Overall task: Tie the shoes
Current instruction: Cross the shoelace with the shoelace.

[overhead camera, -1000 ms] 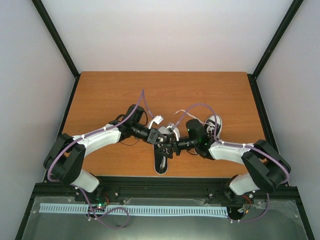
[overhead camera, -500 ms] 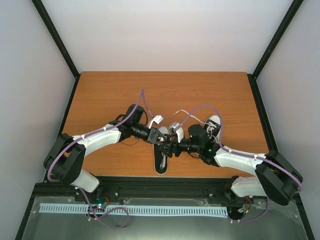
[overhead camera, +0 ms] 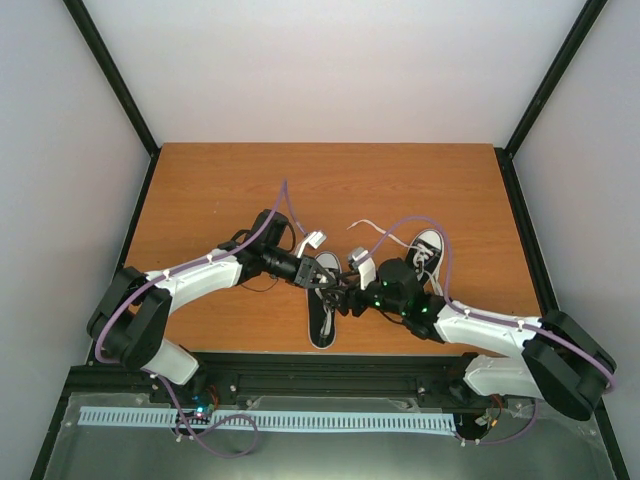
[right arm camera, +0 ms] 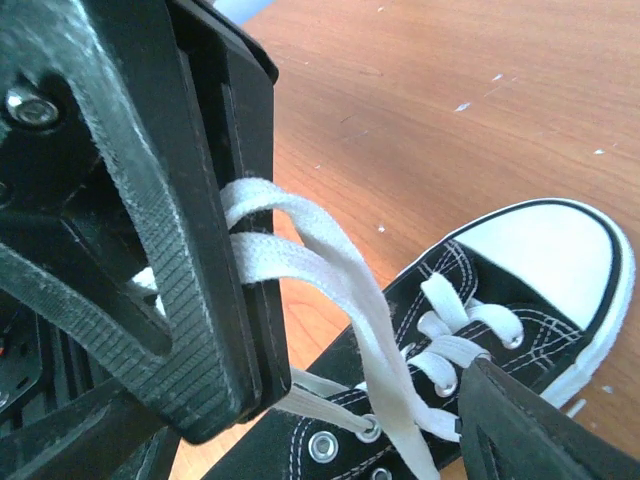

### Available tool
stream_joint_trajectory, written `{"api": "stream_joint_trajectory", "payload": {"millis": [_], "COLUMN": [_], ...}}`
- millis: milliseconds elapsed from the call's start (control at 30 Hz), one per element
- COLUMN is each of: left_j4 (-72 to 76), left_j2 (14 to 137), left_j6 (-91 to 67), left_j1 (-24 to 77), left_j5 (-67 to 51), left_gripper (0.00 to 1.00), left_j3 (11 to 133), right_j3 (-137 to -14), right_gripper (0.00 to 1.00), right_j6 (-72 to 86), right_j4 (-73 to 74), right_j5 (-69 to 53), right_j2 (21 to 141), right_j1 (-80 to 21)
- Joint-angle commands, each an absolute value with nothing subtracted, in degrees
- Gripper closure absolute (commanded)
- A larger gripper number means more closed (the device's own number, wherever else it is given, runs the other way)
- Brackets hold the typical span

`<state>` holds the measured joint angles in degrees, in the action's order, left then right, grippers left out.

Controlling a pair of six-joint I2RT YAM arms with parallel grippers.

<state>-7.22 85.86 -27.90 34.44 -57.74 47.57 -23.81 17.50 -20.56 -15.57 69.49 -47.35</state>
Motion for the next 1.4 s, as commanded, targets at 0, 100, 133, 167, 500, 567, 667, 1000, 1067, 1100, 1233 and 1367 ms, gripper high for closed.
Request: {"api": "stream_joint_trajectory", "payload": {"millis": [0, 100, 133, 167, 500, 567, 667, 1000, 1067, 1100, 1233, 1367], "left_j4": [-5.84, -5.46, -5.49, -5.48, -5.45, -5.39, -5.11, -4.33, -4.43, -4.40, -4.51, -6.71], "left_j2": [84.98, 85.02, 84.99, 85.01, 85.02, 85.11, 85.22, 85.21, 85.21, 85.19, 85.22, 84.91], "left_j6": [-28.69, -28.98, -29.04, -29.13, -29.18, -29.26, -29.51, -30.04, -29.99, -29.96, -29.80, -28.57], "left_j1": [34.45, 34.45, 34.45, 34.45, 34.41, 34.45, 34.44, 34.45, 34.45, 34.45, 34.45, 34.45], "left_j5": [-57.66, -57.72, -57.71, -57.74, -57.74, -57.71, -57.58, -57.32, -56.74, -56.62, -56.29, -52.44], "left_gripper": [0.94, 0.94, 0.94, 0.94, 0.94, 0.94, 0.94, 0.94, 0.94, 0.94, 0.94, 0.90], "left_j3": [47.96, 47.85, 47.89, 47.89, 47.67, 47.63, 47.47, 47.12, 47.07, 47.06, 47.11, 47.81], "right_j3": [-22.96, -23.02, -23.17, -23.38, -25.59, -25.75, -26.06, -26.26, -25.71, -25.52, -24.24, -23.17], "right_gripper": [0.28, 0.32, 0.33, 0.34, 0.39, 0.42, 0.45, 0.70, 0.80, 0.83, 0.97, 0.97], "right_j6": [16.27, 16.10, 16.03, 16.00, 14.77, 14.92, 15.64, 17.42, 18.04, 18.38, 19.71, 20.85], "right_j4": [-19.91, -20.04, -20.31, -20.62, -21.80, -22.18, -22.92, -24.53, -24.70, -24.70, -24.25, -22.77], "right_j5": [-11.30, -12.73, -13.41, -14.12, -10.53, -9.24, -8.01, -3.03, -1.61, -0.78, 2.52, 5.35], "right_j2": [66.75, 67.06, 67.52, 67.95, 71.04, 71.25, 71.85, 73.80, 73.30, 72.99, 71.96, 70.57], "right_j1": [-47.90, -47.90, -47.90, -47.98, -49.20, -49.37, -49.57, -51.15, -51.15, -51.15, -51.15, -51.15]}}
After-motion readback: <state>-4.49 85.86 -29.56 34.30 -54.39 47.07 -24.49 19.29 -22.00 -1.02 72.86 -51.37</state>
